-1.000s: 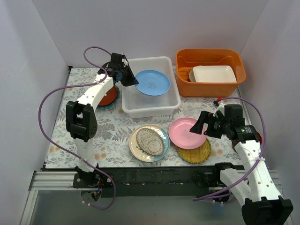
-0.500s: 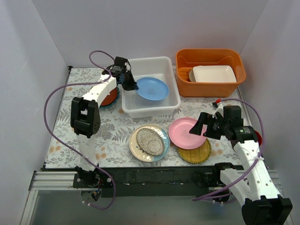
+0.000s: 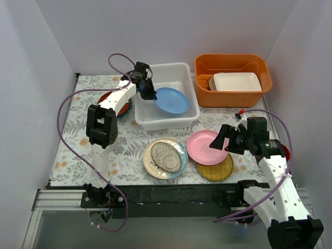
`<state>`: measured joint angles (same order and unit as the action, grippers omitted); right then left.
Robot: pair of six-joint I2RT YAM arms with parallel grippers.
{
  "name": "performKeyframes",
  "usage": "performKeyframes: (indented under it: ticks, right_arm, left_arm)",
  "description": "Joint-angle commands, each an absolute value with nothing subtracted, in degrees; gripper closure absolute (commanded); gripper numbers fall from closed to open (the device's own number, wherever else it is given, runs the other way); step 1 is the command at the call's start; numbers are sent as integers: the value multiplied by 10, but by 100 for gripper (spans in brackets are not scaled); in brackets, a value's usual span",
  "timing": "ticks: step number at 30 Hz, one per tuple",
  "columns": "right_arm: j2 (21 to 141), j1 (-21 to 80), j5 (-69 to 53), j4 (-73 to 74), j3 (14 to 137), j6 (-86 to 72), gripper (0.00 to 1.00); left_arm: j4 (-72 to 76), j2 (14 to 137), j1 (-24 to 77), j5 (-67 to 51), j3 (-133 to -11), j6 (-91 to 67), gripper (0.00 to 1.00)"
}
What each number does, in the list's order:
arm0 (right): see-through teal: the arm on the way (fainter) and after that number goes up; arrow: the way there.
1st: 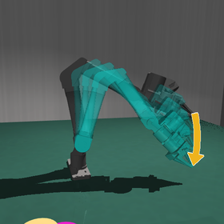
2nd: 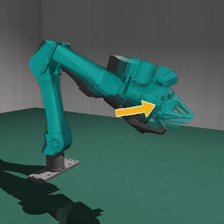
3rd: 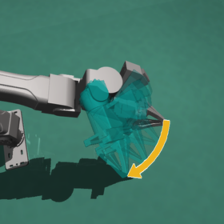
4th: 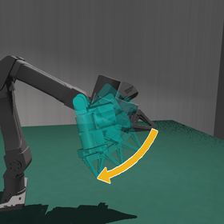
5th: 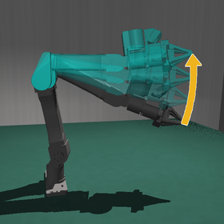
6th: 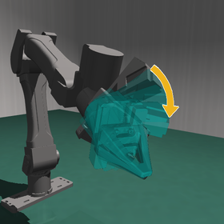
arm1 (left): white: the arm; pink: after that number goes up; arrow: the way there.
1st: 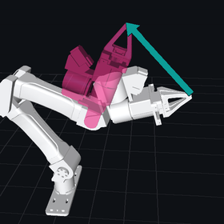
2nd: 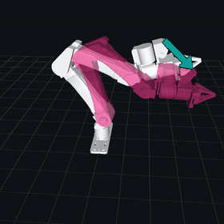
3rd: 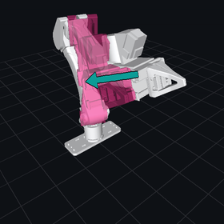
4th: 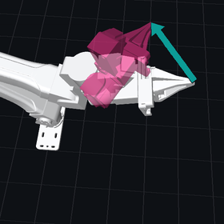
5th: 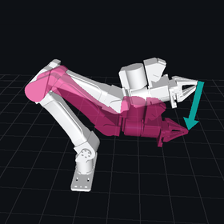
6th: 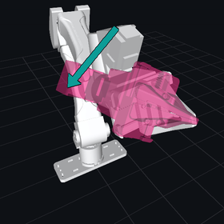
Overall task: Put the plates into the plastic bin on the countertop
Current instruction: Place the plate in the plastic bin.
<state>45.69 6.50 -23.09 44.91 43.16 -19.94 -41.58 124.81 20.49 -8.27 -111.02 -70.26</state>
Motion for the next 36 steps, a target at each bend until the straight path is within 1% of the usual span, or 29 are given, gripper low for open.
performKeyframes:
  ticks: [1, 10, 13, 14, 15, 17, 18, 21, 27, 31, 32, 36]
  right_arm:
    - [453, 68, -239, 438, 423, -197, 2]
    - [452, 68, -239, 438, 424, -192, 2]
    - [453, 67, -239, 437, 421, -192, 2]
    - [453, 68, -240, 437, 420, -192, 2]
    - [452, 68, -241, 436, 418, -192, 2]
    - [452, 67, -242, 436, 418, -192, 2]
    - [451, 68, -242, 437, 418, -192, 2]
    - [446, 68, -241, 437, 418, -192, 2]
    - [442, 68, -238, 439, 416, -192, 2]
    - [442, 68, -240, 440, 416, -192, 2]
    - [442, 68, -240, 440, 416, -192, 2]
    - [440, 68, -240, 441, 415, -191, 2]
  left_arm:
    - [-449, 1256, 219, -47, -1151, -679, 100]
    - [-464, 1269, 221, -38, -1150, -667, 100]
    - [-475, 1271, 221, -26, -1153, -659, 95]
    - [-478, 1271, 221, -25, -1154, -657, 92]
    - [-480, 1271, 221, -25, -1153, -655, 84]
    - [-487, 1270, 221, -26, -1154, -647, 78]
    - [-489, 1270, 221, -28, -1154, -645, 73]
    - [-491, 1268, 221, -27, -1155, -641, 65]
    - [-499, 1267, 221, -22, -1157, -635, 59]
    - [-501, 1260, 221, -24, -1158, -635, 46]
    - [-500, 1257, 221, -26, -1158, -635, 39]
    - [-494, 1245, 221, -32, -1162, -635, 27]
